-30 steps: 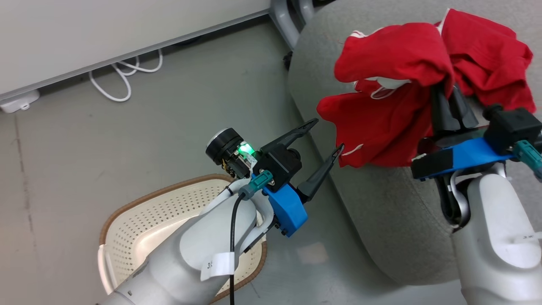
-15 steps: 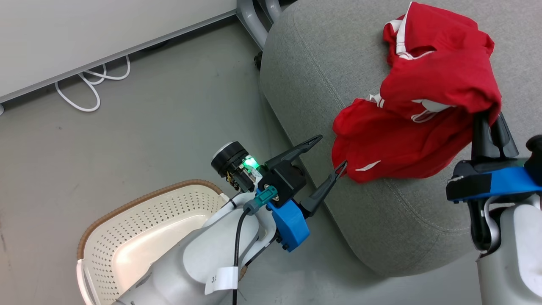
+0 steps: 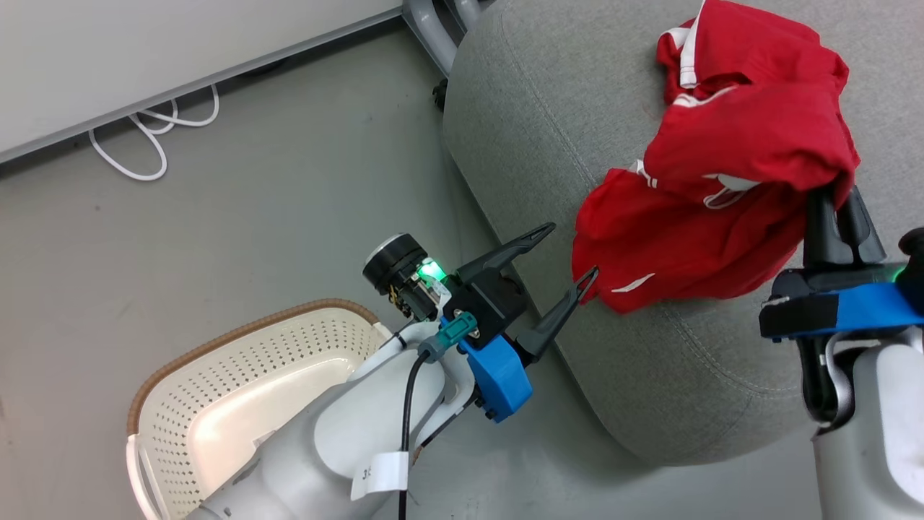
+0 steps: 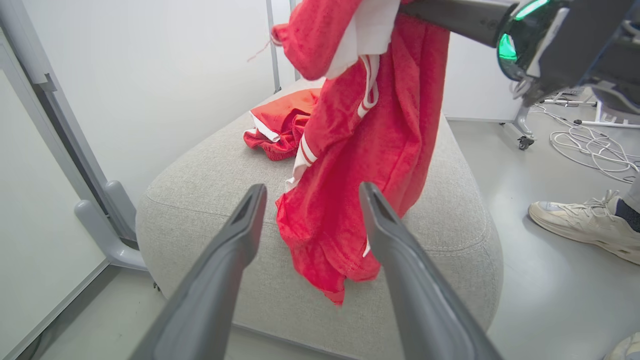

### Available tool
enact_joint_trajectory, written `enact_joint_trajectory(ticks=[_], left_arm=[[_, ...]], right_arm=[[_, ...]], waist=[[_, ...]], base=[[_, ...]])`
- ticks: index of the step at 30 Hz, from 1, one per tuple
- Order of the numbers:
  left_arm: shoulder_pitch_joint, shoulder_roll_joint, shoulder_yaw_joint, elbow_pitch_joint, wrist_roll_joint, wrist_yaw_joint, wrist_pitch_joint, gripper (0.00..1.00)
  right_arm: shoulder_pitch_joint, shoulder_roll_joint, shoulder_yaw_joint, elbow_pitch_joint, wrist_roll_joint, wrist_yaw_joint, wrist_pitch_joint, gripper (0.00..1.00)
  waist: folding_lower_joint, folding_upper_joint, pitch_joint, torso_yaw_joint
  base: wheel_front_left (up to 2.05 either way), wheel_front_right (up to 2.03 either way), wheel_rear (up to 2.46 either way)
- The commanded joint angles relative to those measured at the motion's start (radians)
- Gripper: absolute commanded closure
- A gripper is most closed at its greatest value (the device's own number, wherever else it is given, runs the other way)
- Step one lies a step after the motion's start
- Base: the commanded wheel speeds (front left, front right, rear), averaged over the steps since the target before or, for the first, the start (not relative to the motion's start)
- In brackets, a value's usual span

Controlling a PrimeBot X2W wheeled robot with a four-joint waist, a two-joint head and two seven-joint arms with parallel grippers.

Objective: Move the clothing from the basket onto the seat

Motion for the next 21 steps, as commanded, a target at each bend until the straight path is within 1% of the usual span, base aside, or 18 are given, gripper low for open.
enact_joint_trajectory(ticks=[1,7,11,13,16,21], left_arm=[[-0.022,0.005,0.006,-0.003,0.007,-0.006,-0.003,0.00],[-0.077,0.018,0.005,-0.009,0.027,-0.005,0.000,0.00],[-0.128,0.032,-0.006,-0.023,0.047,-0.005,0.023,0.00],[-0.159,0.044,-0.009,-0.033,0.056,-0.006,0.036,0.00],[-0.199,0.062,-0.015,-0.053,0.069,-0.005,0.058,0.00],[-0.260,0.076,-0.031,-0.094,0.089,-0.006,0.091,0.00]], right_arm=[[-0.027,-0.008,0.005,-0.013,0.004,0.000,-0.006,1.00],[-0.158,-0.046,0.011,-0.074,0.025,0.000,-0.006,1.00],[-0.293,-0.088,-0.030,-0.113,0.034,0.000,-0.006,1.00],[-0.378,-0.107,-0.070,-0.135,0.043,0.000,-0.006,1.00],[-0.494,-0.144,-0.164,-0.152,0.062,0.000,-0.005,1.00],[-0.652,-0.256,-0.307,-0.111,0.093,0.000,-0.005,1.00]], waist=[[0.0000,-0.0001,0.021,0.003],[0.0000,-0.0001,0.116,0.003],[0.0000,-0.0001,0.211,0.001],[0.0000,-0.0001,0.264,0.000],[0.0000,-0.0001,0.340,0.003],[0.0000,-0.0001,0.446,0.023]], base=[[0.00,0.00,0.00],[0.00,0.00,0.00],[0.00,0.00,0.00],[0.00,0.00,0.00],[0.00,0.00,0.00],[0.00,0.00,0.00]])
